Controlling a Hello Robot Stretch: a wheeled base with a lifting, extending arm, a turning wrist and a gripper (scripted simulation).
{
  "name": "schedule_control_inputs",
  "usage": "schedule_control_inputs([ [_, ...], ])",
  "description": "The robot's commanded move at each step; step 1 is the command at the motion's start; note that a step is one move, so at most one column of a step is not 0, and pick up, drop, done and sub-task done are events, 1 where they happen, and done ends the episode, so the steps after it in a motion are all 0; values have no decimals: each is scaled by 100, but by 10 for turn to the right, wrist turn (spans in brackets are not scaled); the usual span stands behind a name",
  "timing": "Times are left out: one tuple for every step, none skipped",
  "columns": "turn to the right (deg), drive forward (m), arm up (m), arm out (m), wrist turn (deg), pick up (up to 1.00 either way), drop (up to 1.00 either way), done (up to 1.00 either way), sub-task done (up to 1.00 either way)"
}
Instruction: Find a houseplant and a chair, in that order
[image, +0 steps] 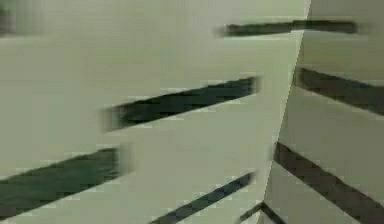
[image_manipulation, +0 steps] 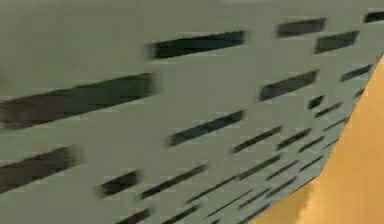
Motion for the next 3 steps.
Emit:
schedule_control_inputs([
  [450,0,0,0,0,0,0,0,0],
  [450,0,0,0,0,0,0,0,0],
  [450,0,0,0,0,0,0,0,0],
])
